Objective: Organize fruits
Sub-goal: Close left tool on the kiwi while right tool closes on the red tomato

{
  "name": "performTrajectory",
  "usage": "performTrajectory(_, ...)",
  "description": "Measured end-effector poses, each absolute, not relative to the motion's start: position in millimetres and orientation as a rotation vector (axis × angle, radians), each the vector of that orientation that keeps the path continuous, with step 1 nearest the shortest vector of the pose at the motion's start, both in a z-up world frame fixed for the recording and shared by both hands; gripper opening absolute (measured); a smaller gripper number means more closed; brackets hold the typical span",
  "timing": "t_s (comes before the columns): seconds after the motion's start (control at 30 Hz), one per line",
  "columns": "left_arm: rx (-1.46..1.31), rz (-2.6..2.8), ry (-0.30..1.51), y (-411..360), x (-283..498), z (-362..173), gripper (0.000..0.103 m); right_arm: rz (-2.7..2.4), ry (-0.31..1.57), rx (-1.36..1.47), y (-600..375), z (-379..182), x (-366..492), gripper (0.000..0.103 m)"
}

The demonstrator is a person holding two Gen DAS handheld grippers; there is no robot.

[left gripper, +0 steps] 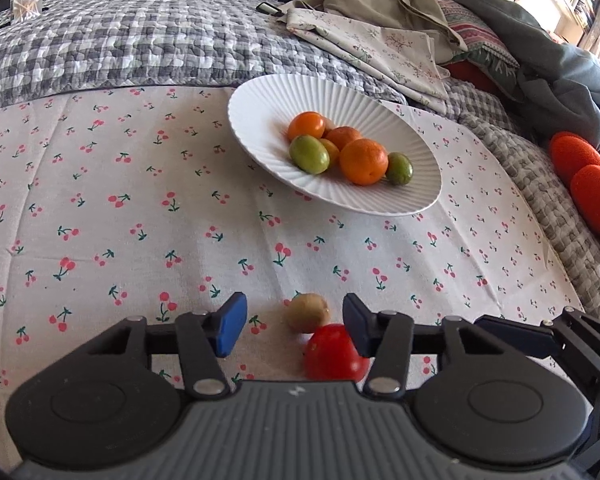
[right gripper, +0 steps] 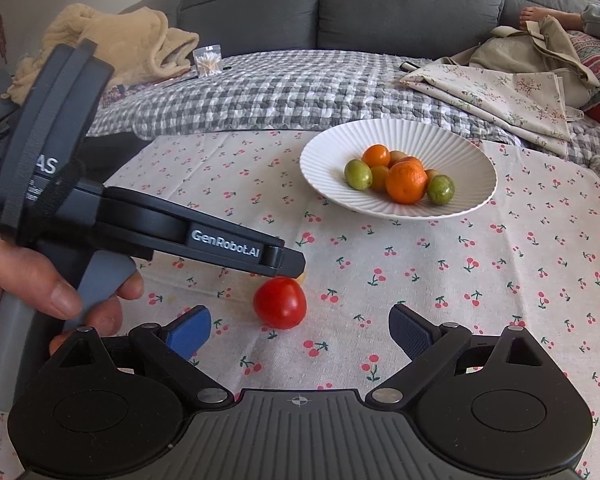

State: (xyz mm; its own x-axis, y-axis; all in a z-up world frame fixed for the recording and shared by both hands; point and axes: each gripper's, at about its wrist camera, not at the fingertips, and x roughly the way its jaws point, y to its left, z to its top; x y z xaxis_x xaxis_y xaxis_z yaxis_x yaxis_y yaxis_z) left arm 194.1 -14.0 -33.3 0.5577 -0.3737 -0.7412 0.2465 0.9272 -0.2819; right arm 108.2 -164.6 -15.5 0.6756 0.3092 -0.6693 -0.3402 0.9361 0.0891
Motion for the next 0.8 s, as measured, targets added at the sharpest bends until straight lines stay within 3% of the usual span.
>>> performTrajectory(0.23, -0.125, -0.389, 0.903, -23.4, 197.1, -38.0, 0.023, 0.357, 0.744, -0.052, -163.2, -19.3, 112.1, 0.097)
performTrajectory(0.67, -0.160, -0.290, 0.870, 6.9, 192.2, -19.6, 0.023, 0.405, 0.733, -0.056, -145.4, -32.3, 124.9, 0.095)
performTrajectory(0.8, -0.136, -0.266, 0.863, 11.6, 189.5, -16.9, 0.023, 0.407, 0.727, -0.067, -138.9, -37.1, 129.2, 0.086)
